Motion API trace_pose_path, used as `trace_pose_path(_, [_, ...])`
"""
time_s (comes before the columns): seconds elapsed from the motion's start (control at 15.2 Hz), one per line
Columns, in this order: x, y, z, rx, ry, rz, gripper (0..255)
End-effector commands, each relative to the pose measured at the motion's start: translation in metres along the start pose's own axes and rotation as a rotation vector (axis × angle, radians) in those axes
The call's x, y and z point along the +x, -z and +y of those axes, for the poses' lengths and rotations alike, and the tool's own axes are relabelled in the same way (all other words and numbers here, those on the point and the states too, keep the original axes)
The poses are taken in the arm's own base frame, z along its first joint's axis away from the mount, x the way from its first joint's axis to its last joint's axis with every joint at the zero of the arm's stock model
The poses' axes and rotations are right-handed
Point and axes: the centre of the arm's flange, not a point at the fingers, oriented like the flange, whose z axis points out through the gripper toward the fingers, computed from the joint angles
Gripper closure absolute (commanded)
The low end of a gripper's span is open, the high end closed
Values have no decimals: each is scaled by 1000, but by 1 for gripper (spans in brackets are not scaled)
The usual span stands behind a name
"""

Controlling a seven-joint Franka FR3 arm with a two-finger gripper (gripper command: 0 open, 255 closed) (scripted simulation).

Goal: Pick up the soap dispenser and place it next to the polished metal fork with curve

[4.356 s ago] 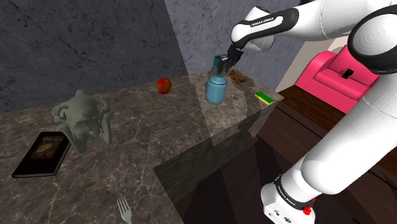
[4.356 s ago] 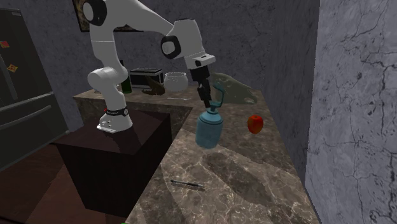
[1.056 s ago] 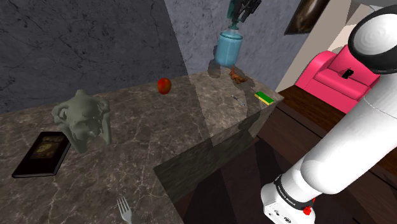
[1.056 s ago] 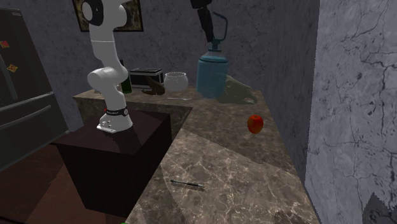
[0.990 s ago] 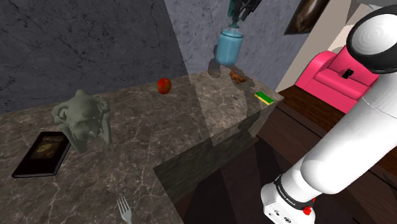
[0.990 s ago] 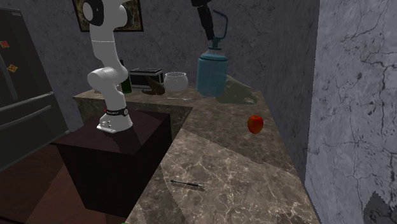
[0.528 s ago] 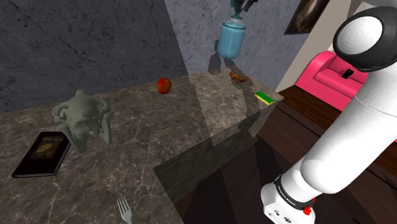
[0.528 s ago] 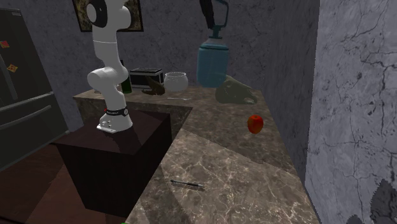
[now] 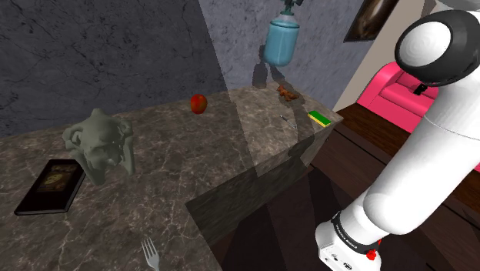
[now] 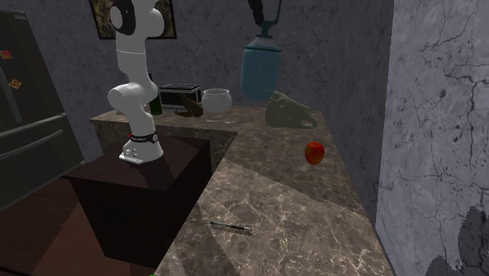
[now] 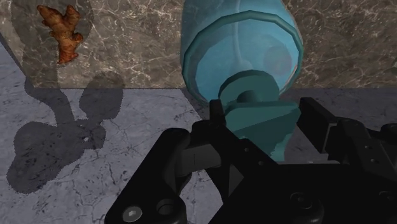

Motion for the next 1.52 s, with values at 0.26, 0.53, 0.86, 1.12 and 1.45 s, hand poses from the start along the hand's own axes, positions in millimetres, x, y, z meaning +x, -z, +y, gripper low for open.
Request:
trace_pose_path(0.26, [-30,-15,-68,-1,0,2,255])
trace_pose_path(0.53, [-49,-26,-116,-1,0,2,255])
trace_pose_path(0.86, [-74,-40,-176,-1,0,2,255])
trace_pose_path(1.12, [-94,-51,-224,-1,0,2,255])
trace_pose_path(1.45, [-118,-65,-283,-1,0,2,255])
